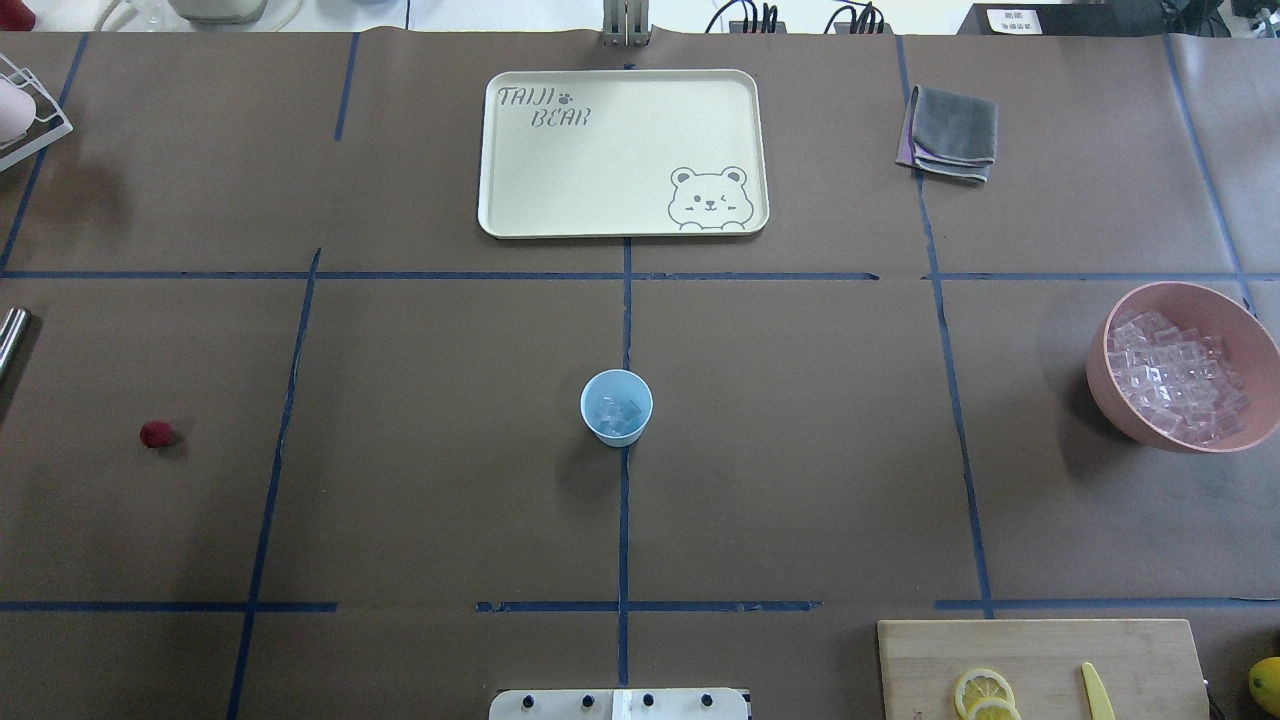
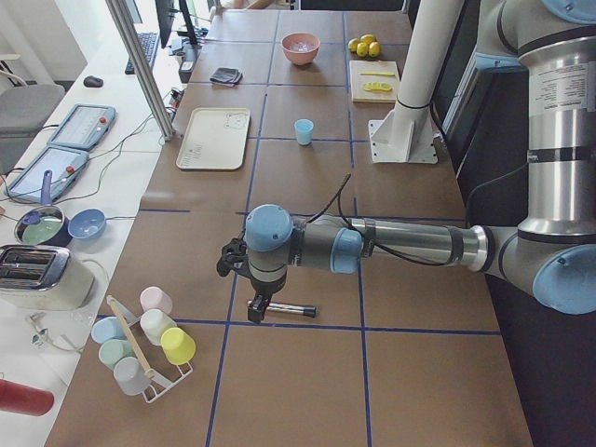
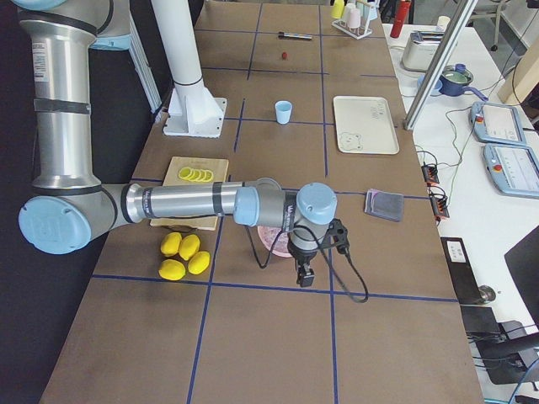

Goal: Mash ice and strawberries in cup
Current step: 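Move the left gripper toward the red strawberry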

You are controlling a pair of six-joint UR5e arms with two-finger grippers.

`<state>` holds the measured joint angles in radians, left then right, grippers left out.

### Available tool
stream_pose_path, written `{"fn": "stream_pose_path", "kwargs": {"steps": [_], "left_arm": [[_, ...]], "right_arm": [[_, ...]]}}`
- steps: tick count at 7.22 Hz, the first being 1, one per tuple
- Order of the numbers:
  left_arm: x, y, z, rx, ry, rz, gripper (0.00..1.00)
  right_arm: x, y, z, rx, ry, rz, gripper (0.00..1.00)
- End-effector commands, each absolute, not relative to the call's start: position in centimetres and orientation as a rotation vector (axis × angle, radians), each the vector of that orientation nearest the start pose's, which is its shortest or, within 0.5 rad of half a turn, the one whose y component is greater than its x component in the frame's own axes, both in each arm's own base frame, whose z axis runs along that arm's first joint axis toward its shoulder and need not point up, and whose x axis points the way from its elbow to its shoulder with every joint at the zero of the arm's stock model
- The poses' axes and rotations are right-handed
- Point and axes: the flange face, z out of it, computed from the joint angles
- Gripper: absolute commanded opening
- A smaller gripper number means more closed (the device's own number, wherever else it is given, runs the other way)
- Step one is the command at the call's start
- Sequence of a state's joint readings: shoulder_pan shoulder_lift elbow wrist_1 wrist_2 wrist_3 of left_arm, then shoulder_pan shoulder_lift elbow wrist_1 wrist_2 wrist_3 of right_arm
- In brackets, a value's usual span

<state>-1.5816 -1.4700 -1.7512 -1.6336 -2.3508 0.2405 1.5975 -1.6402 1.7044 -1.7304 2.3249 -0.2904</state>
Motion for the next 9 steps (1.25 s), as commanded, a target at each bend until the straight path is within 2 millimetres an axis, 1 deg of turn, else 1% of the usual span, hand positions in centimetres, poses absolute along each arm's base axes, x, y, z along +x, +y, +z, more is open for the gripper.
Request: {"fn": "stream_pose_path", "kwargs": {"steps": [1, 3, 4, 5, 6, 7, 8, 9], "left_arm": [[-6.8, -46.5, 60.1, 0.253, 0.756, 0.283, 1.0], [-6.8, -46.7, 59.7, 0.3, 0.752, 0.305, 1.0], [-6.6, -47.0, 58.7, 0.342, 0.747, 0.317, 1.0], [-4.2, -47.3, 58.1, 0.314, 0.764, 0.311, 1.0], [-0.1, -47.4, 56.2, 0.269, 0.791, 0.284, 1.0], [3.1, -47.3, 55.0, 0.256, 0.82, 0.241, 1.0], [7.5, -46.8, 54.3, 0.232, 0.858, 0.193, 1.0], [11.3, -46.2, 53.8, 0.193, 0.872, 0.161, 1.0]], "right_arm": [[9.9, -42.0, 66.1, 0.009, -0.764, -0.148, 0.99], [9.9, -42.5, 65.5, 0.022, -0.763, -0.153, 0.99], [9.9, -42.5, 65.4, 0.023, -0.763, -0.152, 0.99], [9.9, -42.7, 64.6, 0.031, -0.76, -0.136, 0.99], [9.9, -42.6, 64.5, 0.029, -0.762, -0.128, 0.99], [9.9, -42.5, 64.6, 0.026, -0.762, -0.126, 0.99], [9.9, -42.3, 64.8, 0.023, -0.763, -0.126, 0.99], [9.9, -42.3, 64.9, 0.021, -0.763, -0.125, 0.99]]}}
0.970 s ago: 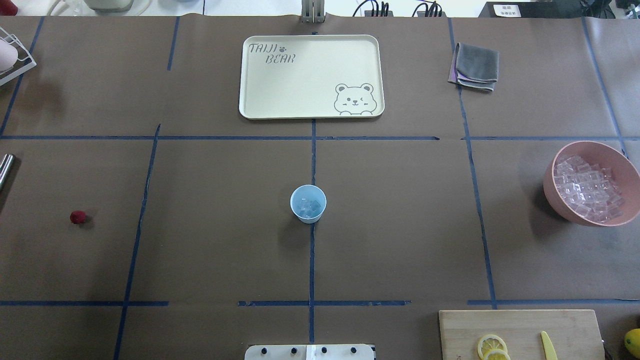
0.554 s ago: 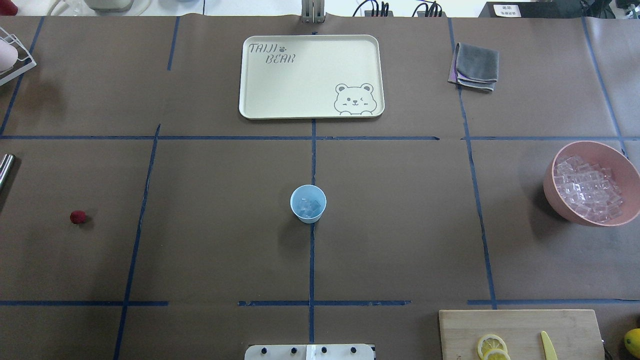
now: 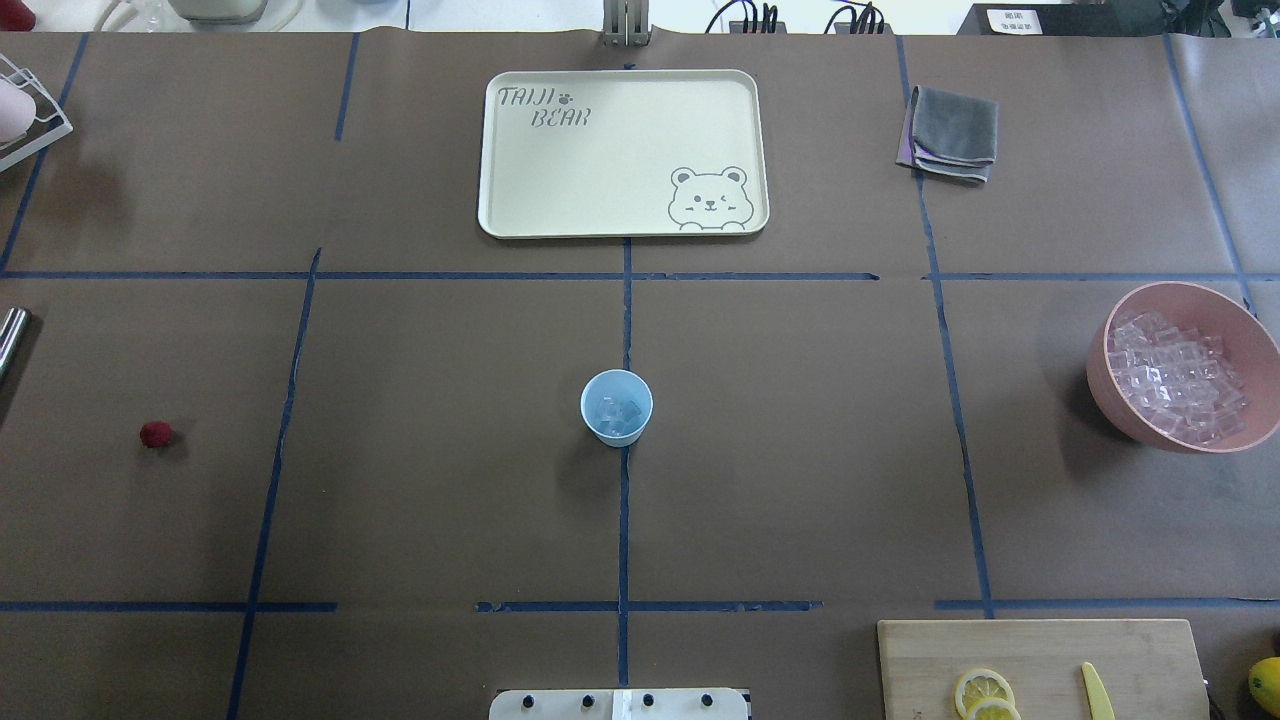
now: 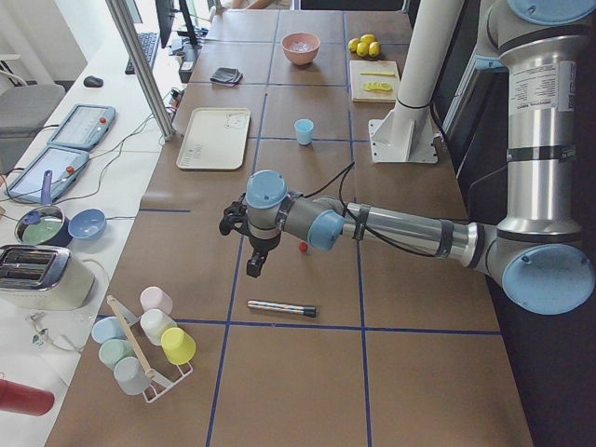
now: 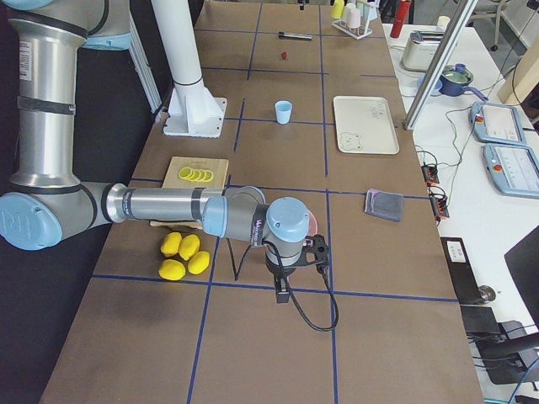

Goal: Mash ice and strawberries in cup
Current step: 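Move the left gripper toward the red strawberry, then lower the left gripper onto the red strawberry and grasp it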

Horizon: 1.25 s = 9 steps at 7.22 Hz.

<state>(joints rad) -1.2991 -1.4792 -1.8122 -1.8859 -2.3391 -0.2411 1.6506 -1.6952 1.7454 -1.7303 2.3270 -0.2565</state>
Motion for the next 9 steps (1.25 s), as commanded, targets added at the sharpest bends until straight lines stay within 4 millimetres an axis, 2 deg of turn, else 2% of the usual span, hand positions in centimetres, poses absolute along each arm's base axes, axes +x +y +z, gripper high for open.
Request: {"fn": "stream_pose_path", "kwargs": {"steps": [1, 3, 4, 5, 7, 9], "left_arm": [[15.6, -45.4, 53.5, 0.191, 0.844, 0.134, 1.0], [23.1, -42.9, 53.6, 0.183, 0.83, 0.107, 1.0], [25.9, -41.6, 53.9, 0.183, 0.833, 0.096, 1.0], [27.8, -40.6, 54.2, 0.189, 0.84, 0.088, 1.0], [28.4, -39.8, 56.2, 0.164, 0.814, 0.094, 1.0], [28.3, -39.3, 57.0, 0.154, 0.801, 0.095, 1.0]], "right_arm": [[9.9, -42.2, 64.9, 0.02, -0.763, -0.125, 0.99], [9.9, -42.1, 65.1, 0.015, -0.764, -0.123, 0.99], [9.9, -42.0, 65.2, 0.015, -0.764, -0.124, 0.99], [9.9, -42.0, 65.3, 0.013, -0.763, -0.124, 0.99], [9.9, -41.9, 65.4, 0.011, -0.763, -0.124, 0.99], [9.9, -41.9, 65.4, 0.011, -0.763, -0.124, 0.99]]}}
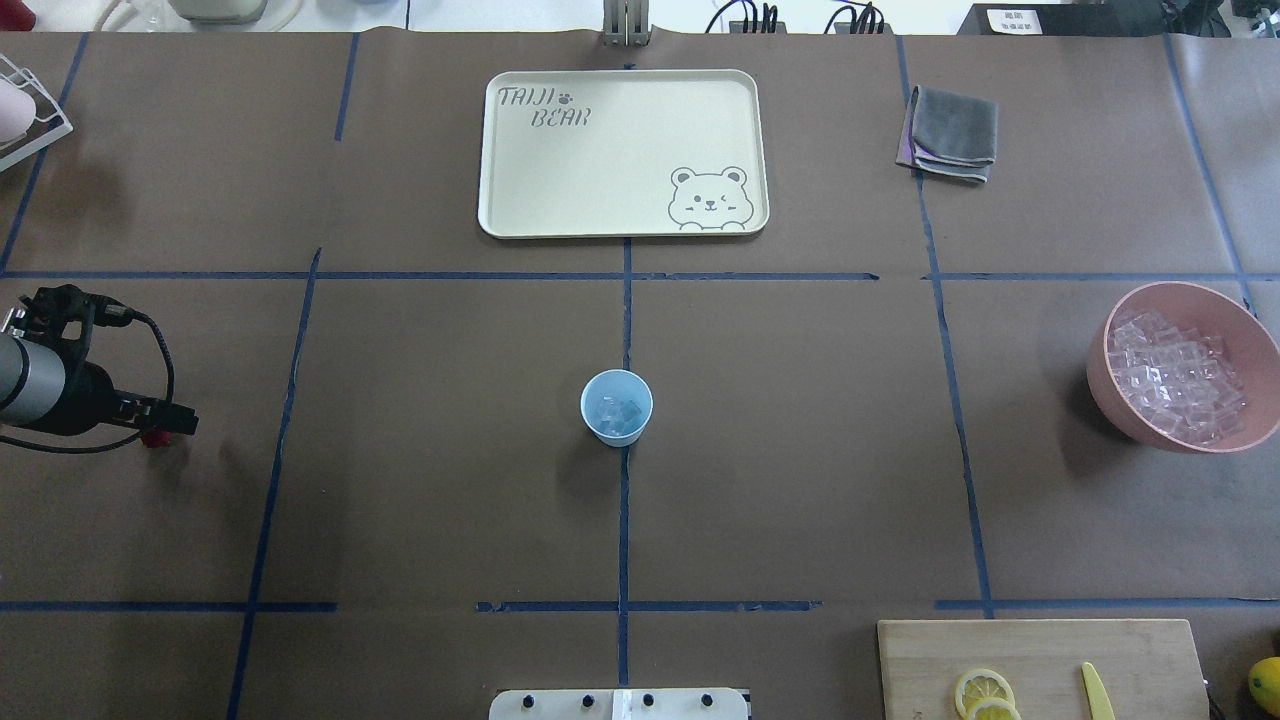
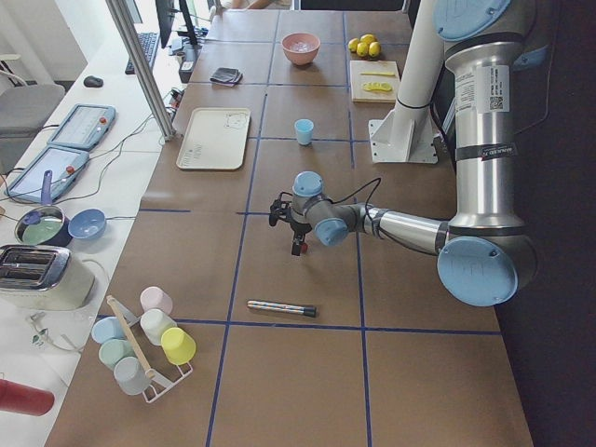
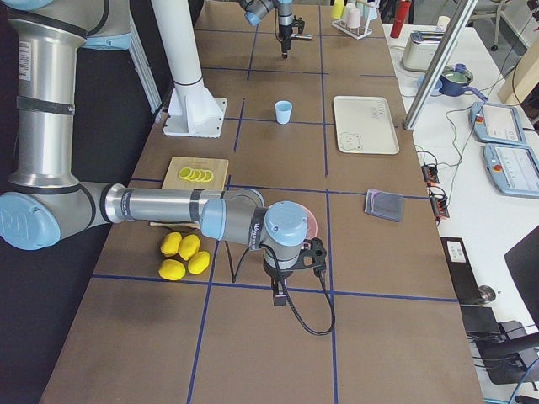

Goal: Mash ice and strawberries in cup
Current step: 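Lower the left gripper onto the red strawberry and grasp it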

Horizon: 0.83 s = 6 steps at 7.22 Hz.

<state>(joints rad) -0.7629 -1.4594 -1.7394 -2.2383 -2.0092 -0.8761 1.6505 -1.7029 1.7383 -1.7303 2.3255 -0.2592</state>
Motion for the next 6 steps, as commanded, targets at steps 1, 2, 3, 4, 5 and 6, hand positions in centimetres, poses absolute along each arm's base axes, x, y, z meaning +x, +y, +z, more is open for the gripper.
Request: {"fn": "stream_pose_path", "kwargs": {"steps": [1, 2, 3, 4, 5, 6], "left_arm": [[28.2, -39.2, 57.2, 0.151, 0.799, 0.095, 1.0], [28.2, -39.2, 57.1, 0.15, 0.799, 0.092, 0.65], [28.2, -39.2, 57.1, 0.149, 0.798, 0.092, 0.19], [28.2, -39.2, 57.1, 0.149, 0.798, 0.092, 0.05], [28.2, -39.2, 56.7, 0.154, 0.804, 0.094, 0.0], [28.2, -39.2, 55.8, 0.168, 0.814, 0.1, 0.0]], "right_arm": [[9.9, -41.7, 65.5, 0.009, -0.764, -0.123, 0.99], [9.9, -41.8, 65.4, 0.011, -0.763, -0.124, 0.99], [9.9, -41.8, 65.4, 0.011, -0.763, -0.124, 0.99], [9.9, -41.7, 65.4, 0.011, -0.763, -0.122, 0.99], [9.9, -41.7, 65.4, 0.011, -0.763, -0.122, 0.99], [9.9, -41.7, 65.4, 0.011, -0.763, -0.122, 0.99]]}}
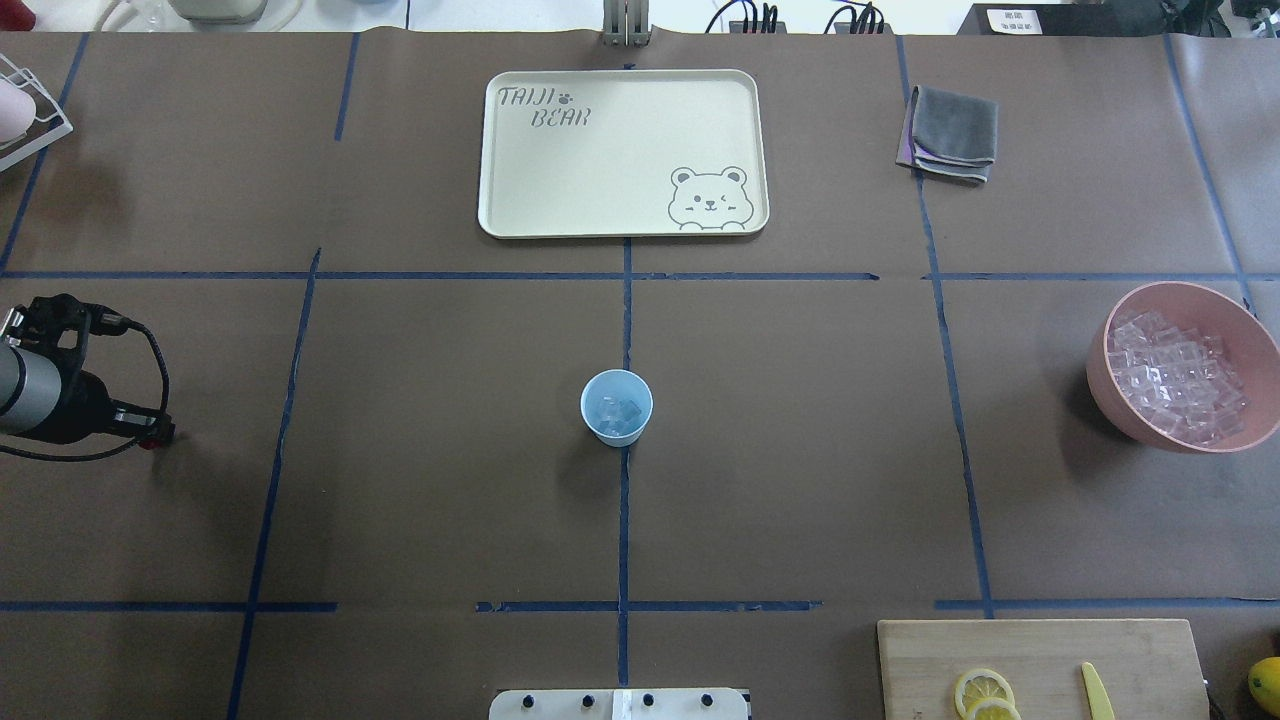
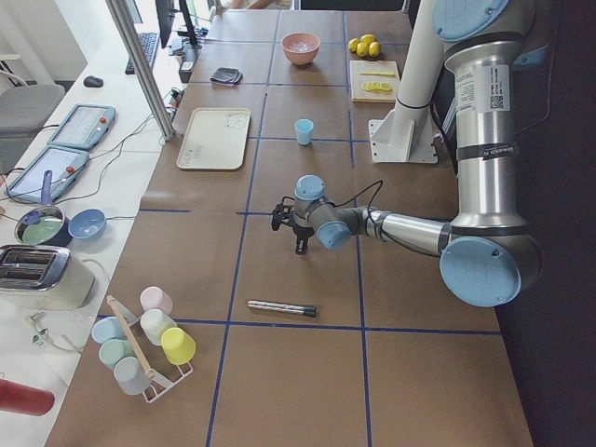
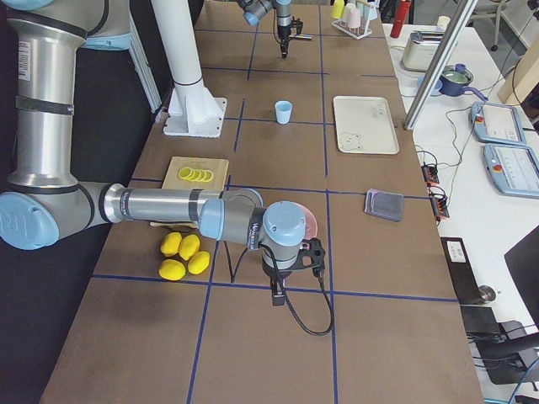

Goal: Mash ice and strawberries in cup
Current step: 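Lower the left gripper onto the red strawberry and grasp it, then carry the strawberry with the left gripper over the cup and release it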

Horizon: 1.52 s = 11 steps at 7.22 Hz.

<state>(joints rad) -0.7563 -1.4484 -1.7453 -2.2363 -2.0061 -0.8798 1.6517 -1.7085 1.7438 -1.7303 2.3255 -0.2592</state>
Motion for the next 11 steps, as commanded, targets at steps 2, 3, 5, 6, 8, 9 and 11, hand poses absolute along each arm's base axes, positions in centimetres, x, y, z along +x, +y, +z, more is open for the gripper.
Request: {"fn": "stream_pose_path", "kwargs": {"steps": [2, 3, 5, 6, 8, 9, 11], "left_arm": [[27.5, -39.5, 50.6, 0.232, 0.874, 0.115, 0.0], [27.4, -39.4, 46.8, 0.203, 0.85, 0.107, 0.0], [28.9, -40.8, 33.7, 0.162, 0.812, 0.095, 0.0], [29.9, -41.7, 27.7, 0.152, 0.811, 0.084, 0.0], [35.2, -41.0, 18.7, 0.083, 0.845, 0.018, 0.0], [39.3, -40.0, 15.6, 0.039, 0.872, -0.024, 0.0], [46.7, -40.6, 10.6, 0.062, 0.846, -0.091, 0.0]], "right_arm": [[9.9, -41.7, 65.3, 0.011, -0.763, -0.123, 0.99], [9.9, -41.8, 65.2, 0.014, -0.763, -0.124, 0.99], [9.9, -41.8, 65.3, 0.013, -0.763, -0.122, 0.99], [9.9, -41.8, 65.3, 0.013, -0.763, -0.123, 0.99], [9.9, -41.7, 65.2, 0.013, -0.764, -0.122, 0.99], [9.9, -41.8, 65.2, 0.014, -0.764, -0.122, 0.99], [9.9, -41.8, 65.2, 0.014, -0.764, -0.123, 0.99]]}}
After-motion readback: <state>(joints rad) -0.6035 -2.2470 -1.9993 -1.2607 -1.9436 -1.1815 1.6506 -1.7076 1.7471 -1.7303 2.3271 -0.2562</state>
